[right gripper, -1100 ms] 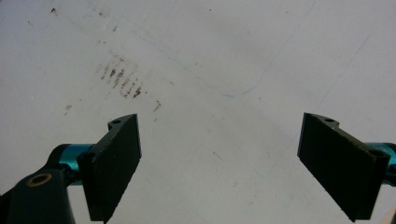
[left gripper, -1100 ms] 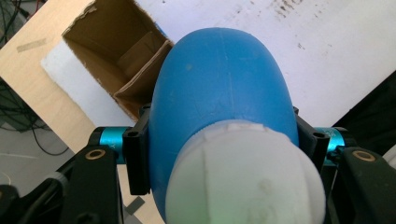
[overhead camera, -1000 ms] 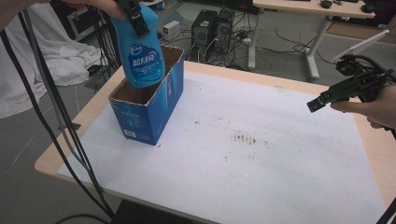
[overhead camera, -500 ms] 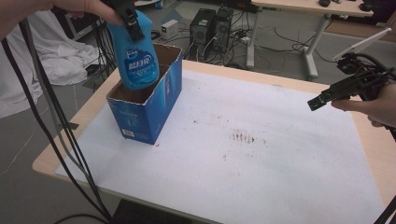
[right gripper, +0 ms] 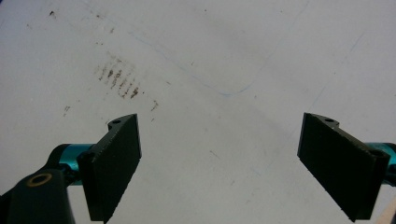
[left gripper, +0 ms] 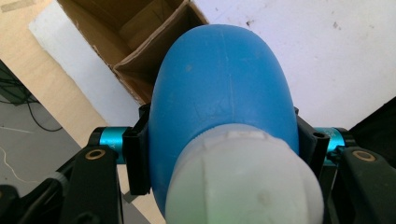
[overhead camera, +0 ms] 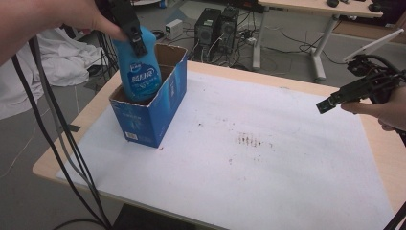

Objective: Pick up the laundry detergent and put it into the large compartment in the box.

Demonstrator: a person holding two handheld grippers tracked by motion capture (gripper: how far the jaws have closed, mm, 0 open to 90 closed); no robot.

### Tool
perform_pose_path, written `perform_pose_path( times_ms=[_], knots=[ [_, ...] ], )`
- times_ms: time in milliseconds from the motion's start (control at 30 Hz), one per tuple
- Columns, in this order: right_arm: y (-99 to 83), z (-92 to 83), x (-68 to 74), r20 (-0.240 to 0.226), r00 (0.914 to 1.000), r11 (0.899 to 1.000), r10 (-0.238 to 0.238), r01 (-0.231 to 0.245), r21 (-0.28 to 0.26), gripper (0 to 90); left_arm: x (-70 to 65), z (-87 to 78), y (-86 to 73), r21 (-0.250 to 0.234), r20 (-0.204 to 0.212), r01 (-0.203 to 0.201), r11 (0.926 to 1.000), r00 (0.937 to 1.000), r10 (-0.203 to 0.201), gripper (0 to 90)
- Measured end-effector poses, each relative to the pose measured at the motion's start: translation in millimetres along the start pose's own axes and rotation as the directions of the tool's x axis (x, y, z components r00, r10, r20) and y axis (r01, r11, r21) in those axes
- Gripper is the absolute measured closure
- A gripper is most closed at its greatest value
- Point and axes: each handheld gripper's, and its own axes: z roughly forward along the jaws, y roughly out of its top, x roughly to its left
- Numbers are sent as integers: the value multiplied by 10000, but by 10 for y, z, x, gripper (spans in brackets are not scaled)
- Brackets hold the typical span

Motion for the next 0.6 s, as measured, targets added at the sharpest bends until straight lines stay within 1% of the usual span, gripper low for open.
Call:
perform_pose_path(
  times_ms=[67, 100, 167, 267, 300, 333, 467, 600],
  knots=[
    [-1, 0, -2, 15, 10000, 10000, -9, 9, 8, 127, 7, 83, -18, 75, 44, 13, 10000, 10000, -13, 380],
    [-1, -2, -1, 26, 10000, 10000, 8, -8, 21, 127, 7, 83, -18, 75, 44, 13, 10000, 10000, -13, 380],
    [-1, -1, -3, 15, 10000, 10000, 16, -16, 23, 127, 1, 139, -24, 189, 73, -46, 9998, 10000, 45, 380],
    [-1, 1, -7, 12, 10000, 10000, 40, -40, 19, 127, -20, 218, -35, 160, 133, -30, 9999, 9999, 28, 380],
    [-1, 1, -7, 11, 10000, 10000, 46, -46, 23, 127, -25, 254, -39, 222, 181, -49, 9997, 9998, 45, 380],
    [-1, 1, -7, 11, 10000, 10000, 46, -46, 23, 127, -25, 254, -39, 222, 181, -49, 9997, 9998, 45, 380],
    [0, 4, -10, 37, 10000, 10000, 12, -12, 9, 127, -33, 370, -58, 280, 263, -136, 9995, 9996, 128, 380],
    [-2, 1, -13, 26, 10000, 10000, 12, -12, -14, 127, -44, 436, -63, 380, 283, -147, 9992, 9995, 136, 380]
  ],
)
